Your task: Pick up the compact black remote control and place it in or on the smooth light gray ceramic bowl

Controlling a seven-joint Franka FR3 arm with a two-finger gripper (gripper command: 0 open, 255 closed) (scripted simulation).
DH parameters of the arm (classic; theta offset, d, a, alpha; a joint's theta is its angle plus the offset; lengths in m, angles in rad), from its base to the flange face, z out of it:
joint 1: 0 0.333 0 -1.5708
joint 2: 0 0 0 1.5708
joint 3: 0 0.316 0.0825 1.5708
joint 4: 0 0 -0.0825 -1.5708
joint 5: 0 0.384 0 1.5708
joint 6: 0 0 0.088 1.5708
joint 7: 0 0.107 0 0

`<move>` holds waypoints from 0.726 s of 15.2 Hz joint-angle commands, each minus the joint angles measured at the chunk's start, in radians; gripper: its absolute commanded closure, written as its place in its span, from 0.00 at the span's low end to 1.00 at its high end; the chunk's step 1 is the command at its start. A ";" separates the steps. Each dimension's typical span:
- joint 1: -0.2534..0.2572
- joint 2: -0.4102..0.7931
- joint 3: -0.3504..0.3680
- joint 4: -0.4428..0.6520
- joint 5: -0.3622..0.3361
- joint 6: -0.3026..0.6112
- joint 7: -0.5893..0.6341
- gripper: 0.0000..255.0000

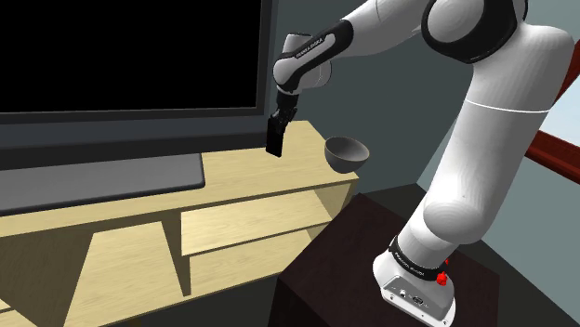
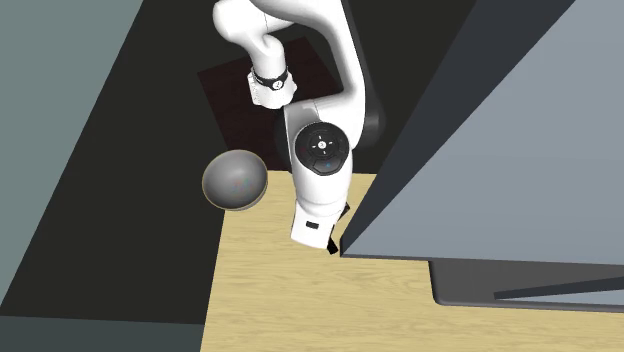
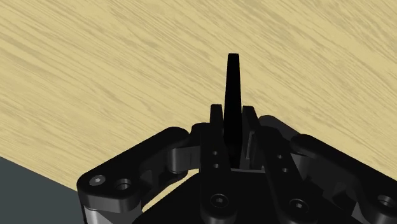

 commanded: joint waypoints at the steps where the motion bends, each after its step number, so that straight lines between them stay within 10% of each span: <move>1: -0.001 0.003 -0.002 -0.001 -0.001 0.000 0.000 1.00; 11: 0.002 -0.060 -0.004 0.049 -0.016 -0.111 0.011 1.00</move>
